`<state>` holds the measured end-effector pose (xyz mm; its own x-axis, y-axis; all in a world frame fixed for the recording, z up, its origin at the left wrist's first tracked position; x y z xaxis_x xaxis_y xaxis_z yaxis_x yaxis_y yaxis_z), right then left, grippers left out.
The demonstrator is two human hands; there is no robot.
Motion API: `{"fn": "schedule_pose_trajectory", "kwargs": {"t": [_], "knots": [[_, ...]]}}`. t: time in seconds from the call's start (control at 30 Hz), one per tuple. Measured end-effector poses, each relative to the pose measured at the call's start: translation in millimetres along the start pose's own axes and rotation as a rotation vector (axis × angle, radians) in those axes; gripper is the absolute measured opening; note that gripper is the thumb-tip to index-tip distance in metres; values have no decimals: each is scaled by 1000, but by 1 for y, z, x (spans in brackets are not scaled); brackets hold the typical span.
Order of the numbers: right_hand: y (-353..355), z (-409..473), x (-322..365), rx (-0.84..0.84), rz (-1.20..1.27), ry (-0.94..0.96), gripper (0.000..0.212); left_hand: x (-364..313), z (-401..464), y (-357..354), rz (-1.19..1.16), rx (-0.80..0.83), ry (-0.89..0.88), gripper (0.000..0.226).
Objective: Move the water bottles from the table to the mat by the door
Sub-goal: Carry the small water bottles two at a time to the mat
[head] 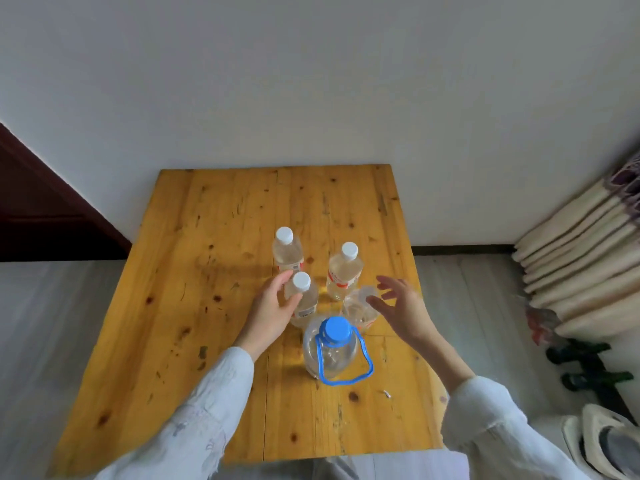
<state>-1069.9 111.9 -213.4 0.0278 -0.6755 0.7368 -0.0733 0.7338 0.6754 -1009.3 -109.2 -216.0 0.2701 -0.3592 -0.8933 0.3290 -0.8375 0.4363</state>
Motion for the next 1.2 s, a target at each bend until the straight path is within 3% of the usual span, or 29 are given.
{"fn": "schedule_pose_trajectory", "kwargs": {"t": [0.13,0.33,0.57,0.9,1.2], "knots": [[-18,11,-5,87,-60,49,54,2,24,-18,61,63,-24,46],[-28,10,-15,77,-87,113,53,16,28,-18,42,-30,3,38],[-25,1,-18,39,-60,153,35,22,18,-18,6,-45,17,33],[10,-60,-16,-183,2,115,29,40,-27,36,-61,-165,-45,34],[31,-196,-15,-412,-46,-77,35,44,-111,71,-84,-20,-171,32]]}}
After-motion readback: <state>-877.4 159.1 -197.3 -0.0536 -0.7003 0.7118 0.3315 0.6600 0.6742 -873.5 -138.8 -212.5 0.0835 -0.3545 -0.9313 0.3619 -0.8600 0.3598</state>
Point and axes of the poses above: each hand's wrist, its own z-axis towards the middle knuckle, its own y-axis out of the back of the hand, x = y × z, the point moved 5 cm from there along z, towards the middle knuckle, and after that the axes turned 11 degrees about -x, right-handed, at the moved point
